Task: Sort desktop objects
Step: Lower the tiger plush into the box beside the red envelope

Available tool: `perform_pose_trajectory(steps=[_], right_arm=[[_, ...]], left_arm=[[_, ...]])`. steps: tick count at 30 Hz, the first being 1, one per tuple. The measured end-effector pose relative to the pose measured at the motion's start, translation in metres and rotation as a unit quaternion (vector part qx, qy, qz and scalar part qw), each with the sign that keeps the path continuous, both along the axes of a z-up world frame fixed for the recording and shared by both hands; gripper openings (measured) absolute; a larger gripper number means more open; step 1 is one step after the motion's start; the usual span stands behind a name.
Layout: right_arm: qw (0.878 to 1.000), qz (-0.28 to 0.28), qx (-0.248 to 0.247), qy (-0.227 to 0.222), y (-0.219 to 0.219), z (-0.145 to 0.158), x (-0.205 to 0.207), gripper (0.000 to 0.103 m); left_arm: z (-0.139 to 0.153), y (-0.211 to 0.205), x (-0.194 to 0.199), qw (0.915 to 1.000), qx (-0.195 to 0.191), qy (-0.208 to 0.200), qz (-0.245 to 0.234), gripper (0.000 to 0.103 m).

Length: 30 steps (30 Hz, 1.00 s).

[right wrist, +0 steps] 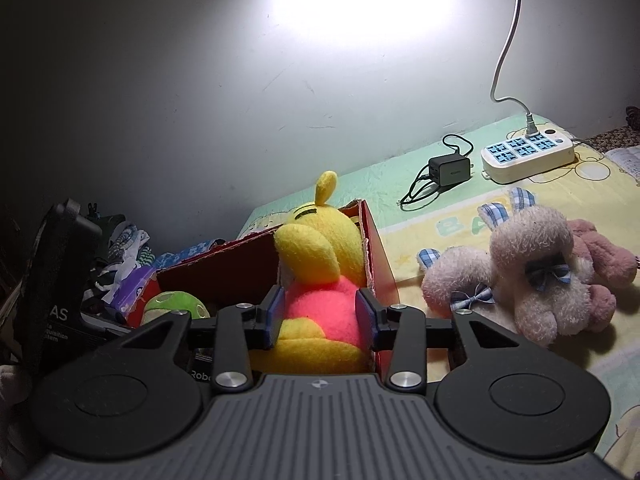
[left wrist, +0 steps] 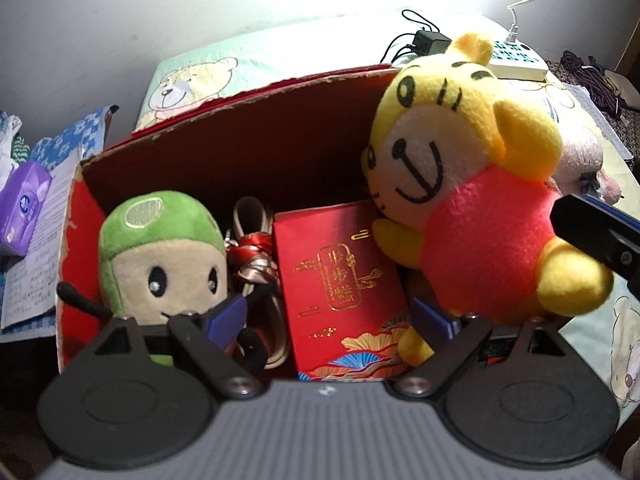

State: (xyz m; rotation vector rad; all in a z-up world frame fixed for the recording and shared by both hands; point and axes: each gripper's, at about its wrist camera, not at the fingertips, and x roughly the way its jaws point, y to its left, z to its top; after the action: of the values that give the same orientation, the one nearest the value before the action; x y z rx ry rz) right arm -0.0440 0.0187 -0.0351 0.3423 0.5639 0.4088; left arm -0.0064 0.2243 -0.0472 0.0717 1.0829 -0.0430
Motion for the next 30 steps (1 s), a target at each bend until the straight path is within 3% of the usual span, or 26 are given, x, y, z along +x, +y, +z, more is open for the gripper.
perform_pose_trajectory(steps=[30], right_arm=[[1.000, 0.004, 0.029, 0.000, -0.019, -0.001, -0.021, 0.043]], left_arm=[[0.025, -0.014, -0.033, 0.9976, 0.039, -0.050, 0.029, 0.097]])
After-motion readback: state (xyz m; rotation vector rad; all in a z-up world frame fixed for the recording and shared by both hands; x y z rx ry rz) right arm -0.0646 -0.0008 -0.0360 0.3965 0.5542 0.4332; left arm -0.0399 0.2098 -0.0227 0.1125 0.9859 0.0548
